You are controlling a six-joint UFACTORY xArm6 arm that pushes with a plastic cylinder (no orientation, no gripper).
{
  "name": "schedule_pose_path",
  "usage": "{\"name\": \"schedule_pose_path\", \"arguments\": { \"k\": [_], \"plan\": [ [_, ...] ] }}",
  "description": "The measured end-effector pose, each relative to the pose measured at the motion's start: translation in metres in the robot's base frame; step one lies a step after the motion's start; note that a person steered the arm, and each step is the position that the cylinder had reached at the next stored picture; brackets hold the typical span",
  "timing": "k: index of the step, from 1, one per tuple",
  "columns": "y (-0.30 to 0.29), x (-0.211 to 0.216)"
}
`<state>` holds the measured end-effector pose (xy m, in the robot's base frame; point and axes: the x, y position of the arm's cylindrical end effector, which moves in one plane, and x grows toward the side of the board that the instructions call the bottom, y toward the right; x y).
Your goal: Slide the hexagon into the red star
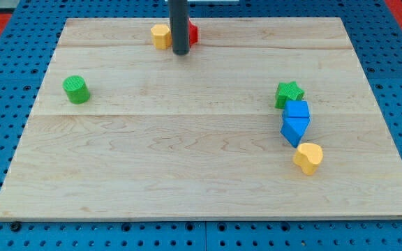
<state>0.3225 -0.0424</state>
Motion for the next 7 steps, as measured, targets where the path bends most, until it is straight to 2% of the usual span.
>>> {"name": "schedule_pose_path", "arguments": {
  "k": [1, 2, 3, 5, 6, 7],
  "plan": [
    [-0.055, 0.003],
    [-0.061, -0.042],
    [-0.075, -0.06],
    [-0.018, -0.073],
    [-0.001, 0.0],
    [0.045, 0.017]
  ]
}}
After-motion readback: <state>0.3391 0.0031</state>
